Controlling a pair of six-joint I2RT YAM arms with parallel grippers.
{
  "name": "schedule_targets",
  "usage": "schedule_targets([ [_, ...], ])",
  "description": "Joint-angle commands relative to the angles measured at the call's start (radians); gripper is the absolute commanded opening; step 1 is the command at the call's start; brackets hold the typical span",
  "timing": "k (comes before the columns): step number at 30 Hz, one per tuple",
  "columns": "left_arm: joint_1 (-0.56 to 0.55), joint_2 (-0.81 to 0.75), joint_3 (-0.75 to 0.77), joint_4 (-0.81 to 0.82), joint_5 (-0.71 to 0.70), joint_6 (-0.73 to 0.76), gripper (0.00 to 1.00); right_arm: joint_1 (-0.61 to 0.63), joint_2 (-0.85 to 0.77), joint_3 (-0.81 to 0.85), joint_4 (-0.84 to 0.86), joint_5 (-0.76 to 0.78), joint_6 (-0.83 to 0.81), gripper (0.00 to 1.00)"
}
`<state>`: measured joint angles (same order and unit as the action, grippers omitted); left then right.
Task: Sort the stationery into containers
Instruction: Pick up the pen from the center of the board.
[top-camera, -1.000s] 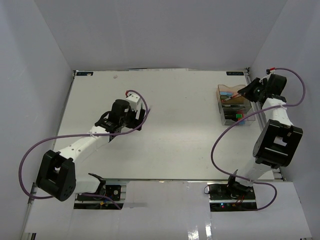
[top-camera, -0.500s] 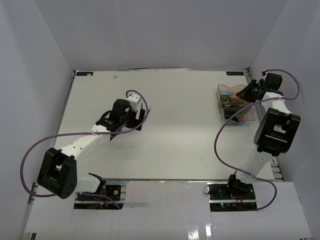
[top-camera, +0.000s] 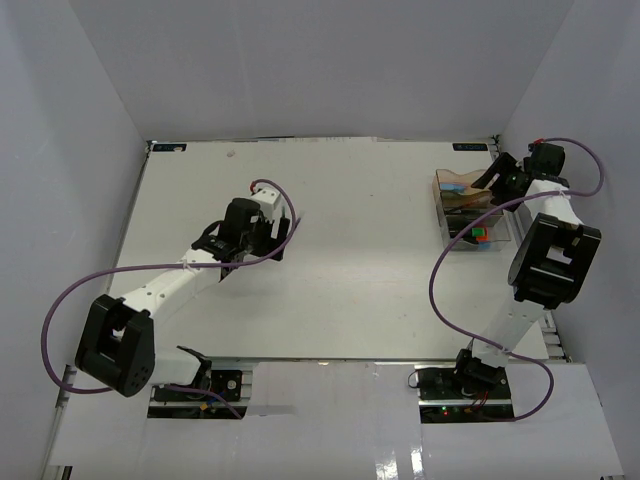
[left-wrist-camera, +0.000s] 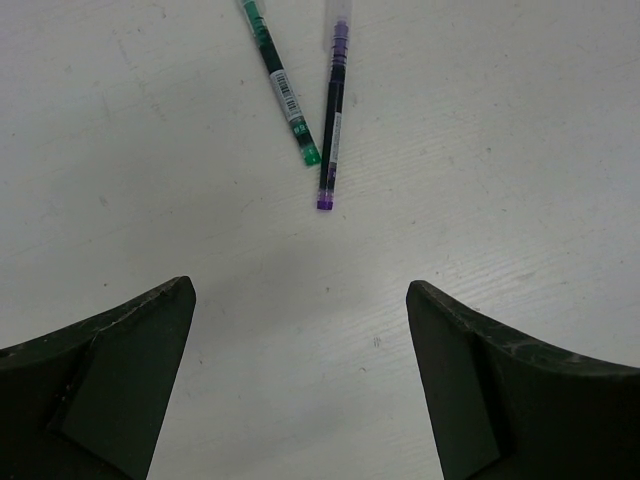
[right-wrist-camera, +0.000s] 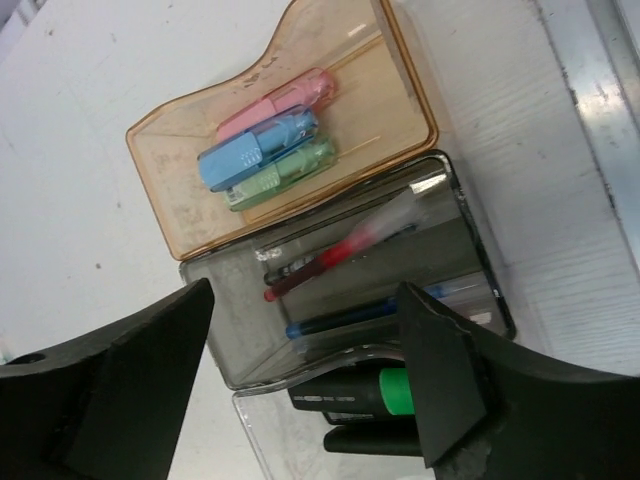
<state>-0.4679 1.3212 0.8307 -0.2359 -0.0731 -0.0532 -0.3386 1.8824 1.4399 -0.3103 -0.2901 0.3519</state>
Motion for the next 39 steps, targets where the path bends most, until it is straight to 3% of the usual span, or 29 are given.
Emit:
schedule_targets([
  [1, 0.008, 0.006, 0.041, -0.006, -0.036, -0.040, 0.98, 0.000, -0.087, 0.019, -0.012, 0.074, -0.025, 0.81],
  [6, 0.015, 0.029, 0.059, -0.020, -0.086, -0.117, 0.98, 0.038, -0.230, -0.071, 0.017, 0.169, -0.079, 0.99],
  [14, 0.017, 0.091, 0.077, -0.029, -0.128, -0.227, 0.97, 0.182, -0.537, -0.304, 0.079, 0.255, -0.125, 0.92],
  [23, 0.015, 0.228, 0.111, -0.023, -0.067, -0.280, 0.90, 0.401, -0.853, -0.628, 0.197, 0.186, -0.102, 0.91],
  [39, -0.049, 0.432, 0.183, 0.017, -0.044, -0.218, 0.76, 0.451, -0.979, -0.817, 0.254, 0.105, -0.105, 0.90],
])
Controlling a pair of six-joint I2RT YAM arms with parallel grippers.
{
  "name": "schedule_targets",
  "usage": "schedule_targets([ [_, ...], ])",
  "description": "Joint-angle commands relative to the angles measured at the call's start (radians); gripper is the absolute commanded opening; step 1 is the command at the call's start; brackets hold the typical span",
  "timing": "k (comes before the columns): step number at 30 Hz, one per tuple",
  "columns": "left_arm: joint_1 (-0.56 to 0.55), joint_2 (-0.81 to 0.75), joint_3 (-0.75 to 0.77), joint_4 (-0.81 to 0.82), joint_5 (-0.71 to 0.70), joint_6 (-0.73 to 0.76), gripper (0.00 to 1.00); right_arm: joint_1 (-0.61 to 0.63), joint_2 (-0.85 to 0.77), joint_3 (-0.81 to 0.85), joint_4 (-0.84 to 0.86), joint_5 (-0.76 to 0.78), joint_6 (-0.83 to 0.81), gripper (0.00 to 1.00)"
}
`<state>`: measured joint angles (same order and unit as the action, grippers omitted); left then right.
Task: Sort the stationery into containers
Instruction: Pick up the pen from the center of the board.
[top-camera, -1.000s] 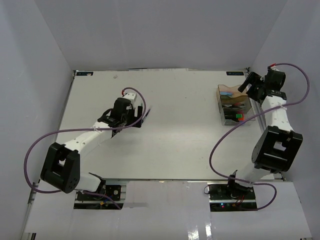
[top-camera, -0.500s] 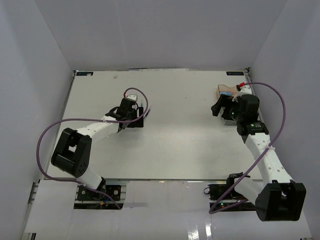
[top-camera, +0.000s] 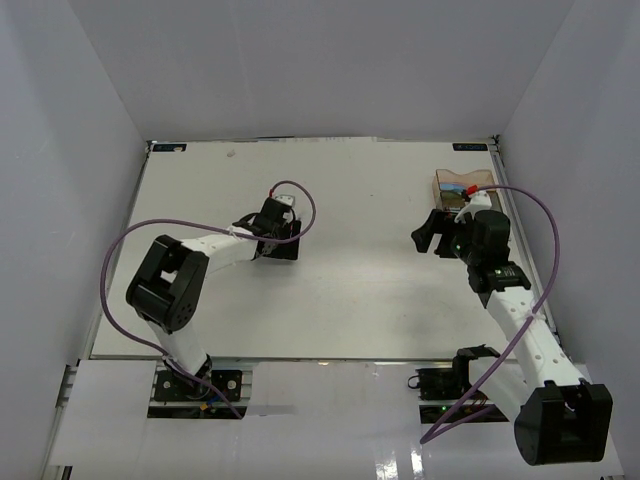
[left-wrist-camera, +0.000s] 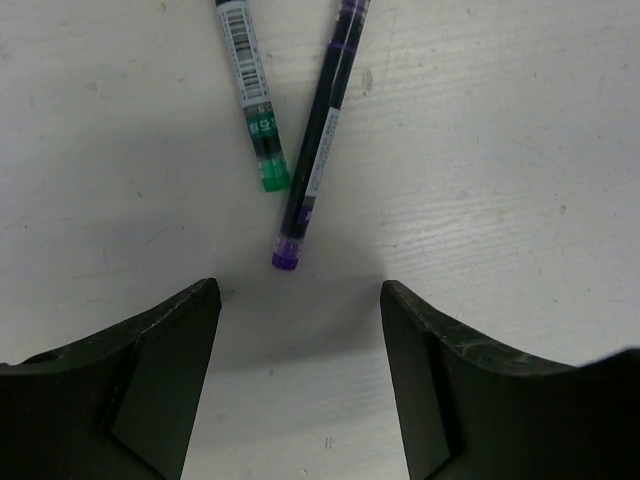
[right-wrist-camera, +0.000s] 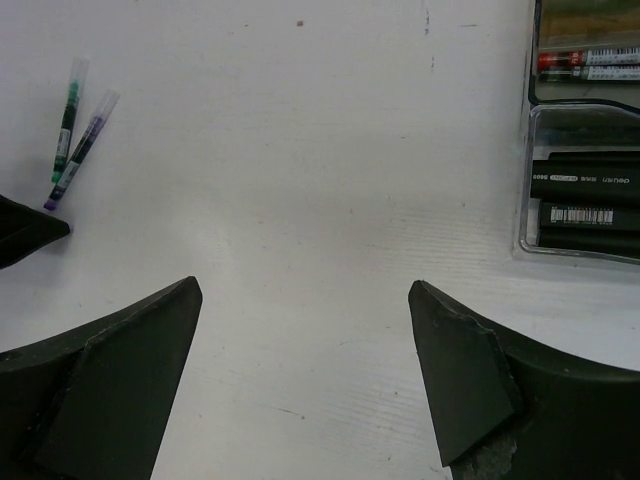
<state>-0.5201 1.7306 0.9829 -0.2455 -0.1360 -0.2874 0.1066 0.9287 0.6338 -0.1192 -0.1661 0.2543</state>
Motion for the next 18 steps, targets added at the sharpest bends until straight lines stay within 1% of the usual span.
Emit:
schedule_targets([
  [1, 0.003, 0.030, 0.034, 0.031, 0.018, 0.017, 0.75, 0.005, -0.025, -0.014, 0.064, -0.023, -0.009, 0.90],
  [6, 0.003, 0.075, 0.056, 0.032, 0.059, 0.033, 0.71, 0.007, -0.028, -0.026, 0.067, -0.036, -0.009, 0.91],
  [10, 0.003, 0.080, 0.059, 0.032, 0.107, 0.033, 0.61, 0.007, -0.034, -0.034, 0.069, -0.039, -0.009, 0.90],
  [12, 0.003, 0.081, 0.060, 0.032, 0.128, 0.034, 0.57, 0.007, -0.036, -0.039, 0.069, -0.039, -0.009, 0.91],
  [13, 0.003, 0.083, 0.060, 0.029, 0.133, 0.036, 0.52, 0.008, -0.034, -0.039, 0.070, -0.042, -0.009, 0.91],
  [18, -0.007, 0.084, 0.063, 0.017, 0.134, 0.031, 0.38, 0.008, -0.042, -0.054, 0.078, -0.050, 0.000, 0.91],
])
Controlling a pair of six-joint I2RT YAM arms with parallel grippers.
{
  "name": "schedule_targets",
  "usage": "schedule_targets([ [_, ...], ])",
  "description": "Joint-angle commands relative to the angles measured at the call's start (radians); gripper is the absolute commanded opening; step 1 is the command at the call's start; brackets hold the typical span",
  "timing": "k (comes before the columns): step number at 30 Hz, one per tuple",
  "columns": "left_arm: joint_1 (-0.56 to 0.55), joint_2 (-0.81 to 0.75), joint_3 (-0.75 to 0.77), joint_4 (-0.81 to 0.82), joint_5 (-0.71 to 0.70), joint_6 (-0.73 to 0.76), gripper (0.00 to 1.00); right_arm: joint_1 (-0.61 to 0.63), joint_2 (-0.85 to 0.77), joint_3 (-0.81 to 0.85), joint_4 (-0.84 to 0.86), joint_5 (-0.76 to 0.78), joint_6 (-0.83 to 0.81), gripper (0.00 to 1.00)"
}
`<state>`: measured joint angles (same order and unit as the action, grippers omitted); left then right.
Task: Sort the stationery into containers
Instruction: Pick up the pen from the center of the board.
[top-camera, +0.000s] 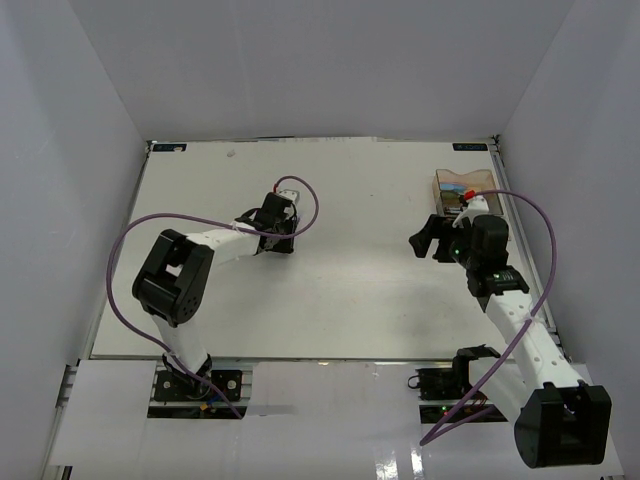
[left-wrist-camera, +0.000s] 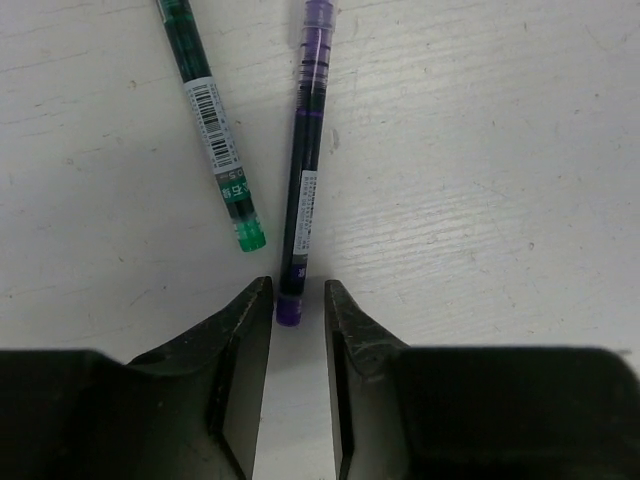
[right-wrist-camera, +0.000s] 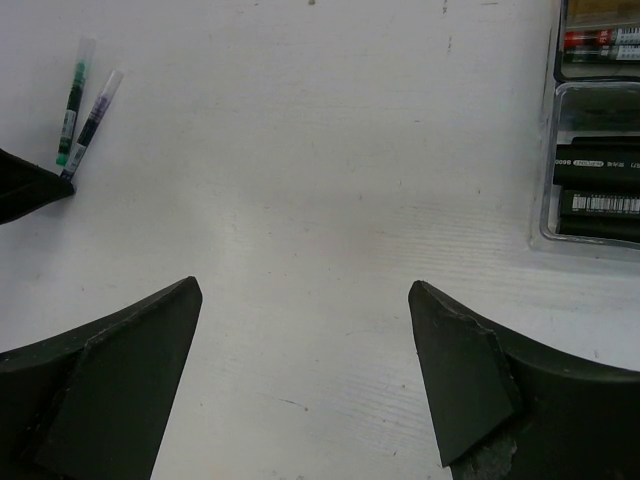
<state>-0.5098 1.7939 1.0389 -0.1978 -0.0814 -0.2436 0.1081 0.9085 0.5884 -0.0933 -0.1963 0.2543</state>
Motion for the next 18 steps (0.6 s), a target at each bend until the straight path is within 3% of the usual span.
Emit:
schedule_targets([
  [1, -0.022, 0.021, 0.007, -0.040, 0.080, -0.014, 0.37, 0.007, -0.022, -0.010, 0.053, -0.022, 0.000, 0.91],
  [5, -0.045, 0.030, 0.015, -0.057, 0.072, -0.014, 0.28, 0.007, -0.022, -0.009, 0.052, -0.028, 0.002, 0.91],
  [9, -0.061, 0.035, 0.023, -0.072, 0.068, -0.014, 0.12, 0.010, -0.019, -0.007, 0.052, -0.043, 0.005, 0.91],
  [12, -0.070, 0.027, 0.026, -0.077, 0.068, -0.003, 0.04, 0.021, -0.007, -0.006, 0.044, -0.046, 0.014, 0.91],
  [18, -0.101, -0.043, 0.016, -0.066, 0.080, 0.041, 0.02, 0.090, 0.036, 0.017, 0.050, -0.100, 0.069, 0.91],
])
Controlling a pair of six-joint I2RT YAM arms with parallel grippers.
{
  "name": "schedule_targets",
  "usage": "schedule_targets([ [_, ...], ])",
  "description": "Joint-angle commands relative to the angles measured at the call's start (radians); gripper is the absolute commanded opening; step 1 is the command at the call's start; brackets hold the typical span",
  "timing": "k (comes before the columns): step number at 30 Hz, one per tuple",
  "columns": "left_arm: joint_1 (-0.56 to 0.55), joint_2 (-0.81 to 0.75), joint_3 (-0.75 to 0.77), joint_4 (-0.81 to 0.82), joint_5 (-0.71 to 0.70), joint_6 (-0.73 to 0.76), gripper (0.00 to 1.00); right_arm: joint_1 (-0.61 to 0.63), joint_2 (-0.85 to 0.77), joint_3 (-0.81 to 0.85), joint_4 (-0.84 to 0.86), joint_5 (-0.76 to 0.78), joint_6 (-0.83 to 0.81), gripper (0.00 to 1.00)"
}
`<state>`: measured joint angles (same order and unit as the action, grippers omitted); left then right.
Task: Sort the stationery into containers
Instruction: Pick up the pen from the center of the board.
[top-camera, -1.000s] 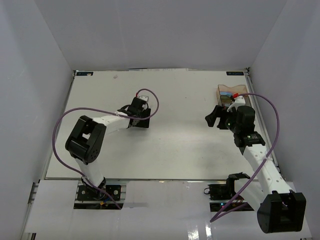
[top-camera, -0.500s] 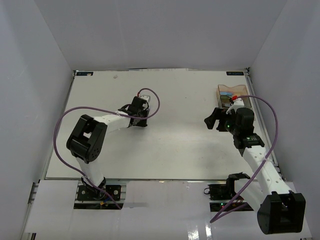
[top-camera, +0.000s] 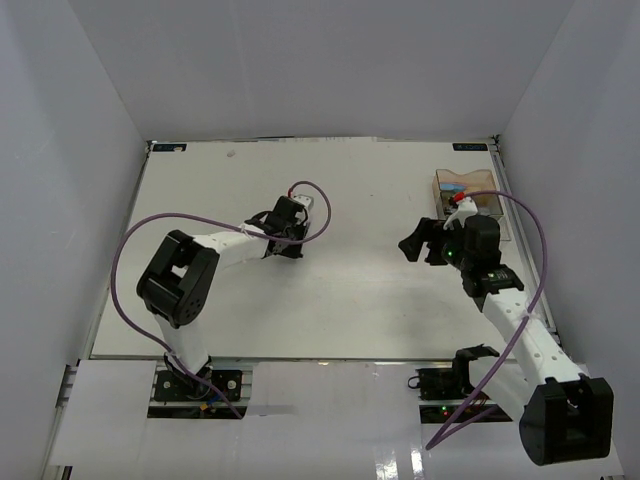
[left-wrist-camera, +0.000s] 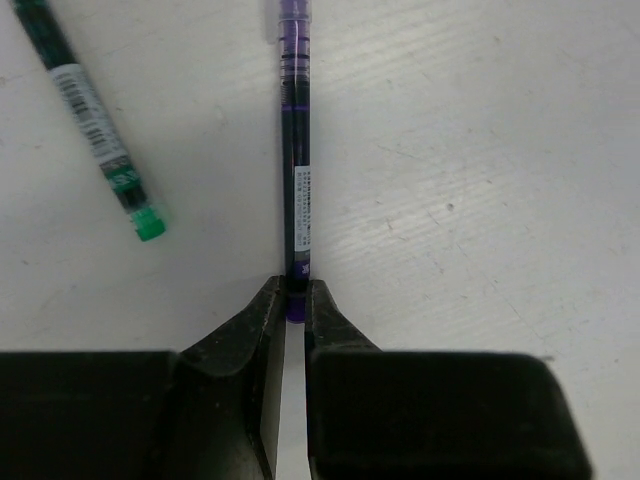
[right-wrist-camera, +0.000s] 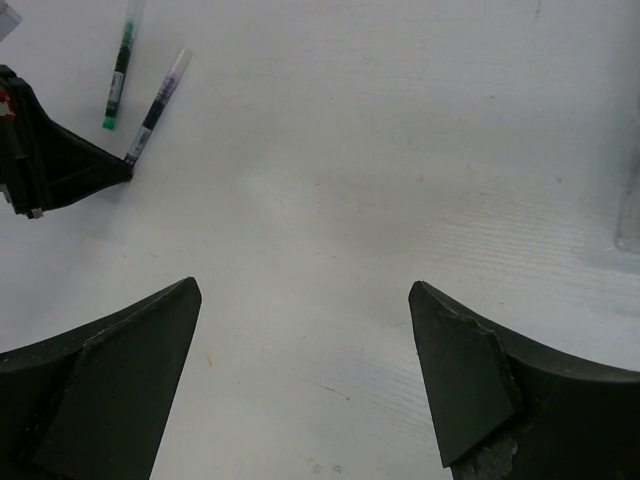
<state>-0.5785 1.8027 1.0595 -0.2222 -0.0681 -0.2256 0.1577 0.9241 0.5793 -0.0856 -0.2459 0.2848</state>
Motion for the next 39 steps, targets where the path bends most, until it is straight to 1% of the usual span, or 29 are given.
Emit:
schedule_targets([
  [1, -0.035, -0.069, -0.007, -0.036, 0.106, 0.038, 0.02, 0.054, 0.028, 0.037, 0.047, -0.056, 0.046, 0.91],
  [4, -0.058, -0.134, -0.027, -0.025, 0.192, 0.124, 0.02, 0.114, 0.084, 0.065, 0.056, -0.085, 0.074, 0.91],
  [9, -0.107, -0.259, -0.085, -0.025, 0.264, 0.313, 0.03, 0.221, 0.202, 0.146, 0.067, -0.130, 0.103, 0.92],
  [14, -0.109, -0.345, -0.136, -0.008, 0.343, 0.391, 0.03, 0.287, 0.323, 0.235, 0.073, -0.150, 0.137, 0.92],
  [16, -0.110, -0.383, -0.150, 0.014, 0.369, 0.413, 0.03, 0.312, 0.355, 0.278, 0.073, -0.148, 0.157, 0.93],
  [17, -0.110, -0.396, -0.165, 0.027, 0.375, 0.419, 0.03, 0.325, 0.383, 0.290, 0.102, -0.145, 0.163, 0.95],
  [19, -0.110, -0.423, -0.177, 0.038, 0.390, 0.433, 0.03, 0.338, 0.419, 0.327, 0.112, -0.142, 0.186, 0.96],
  [25, -0.112, -0.471, -0.207, 0.070, 0.401, 0.451, 0.03, 0.347, 0.482, 0.369, 0.129, -0.125, 0.231, 1.00],
  [26, -0.112, -0.483, -0.211, 0.082, 0.402, 0.453, 0.03, 0.347, 0.492, 0.370, 0.132, -0.122, 0.237, 0.96],
  [29, -0.110, -0.499, -0.224, 0.099, 0.407, 0.456, 0.03, 0.348, 0.504, 0.376, 0.138, -0.125, 0.240, 0.91],
  [32, -0.112, -0.511, -0.230, 0.110, 0.413, 0.459, 0.03, 0.348, 0.510, 0.379, 0.144, -0.135, 0.243, 0.82],
  [35, -0.112, -0.514, -0.231, 0.113, 0.407, 0.459, 0.03, 0.347, 0.507, 0.375, 0.165, -0.164, 0.254, 0.68],
  [36, -0.110, -0.511, -0.231, 0.115, 0.404, 0.459, 0.02, 0.348, 0.506, 0.372, 0.170, -0.173, 0.255, 0.61],
  [38, -0.112, -0.508, -0.231, 0.115, 0.398, 0.457, 0.03, 0.348, 0.499, 0.366, 0.188, -0.184, 0.264, 0.53],
  [39, -0.110, -0.508, -0.233, 0.118, 0.398, 0.457, 0.03, 0.348, 0.499, 0.360, 0.193, -0.193, 0.267, 0.47],
])
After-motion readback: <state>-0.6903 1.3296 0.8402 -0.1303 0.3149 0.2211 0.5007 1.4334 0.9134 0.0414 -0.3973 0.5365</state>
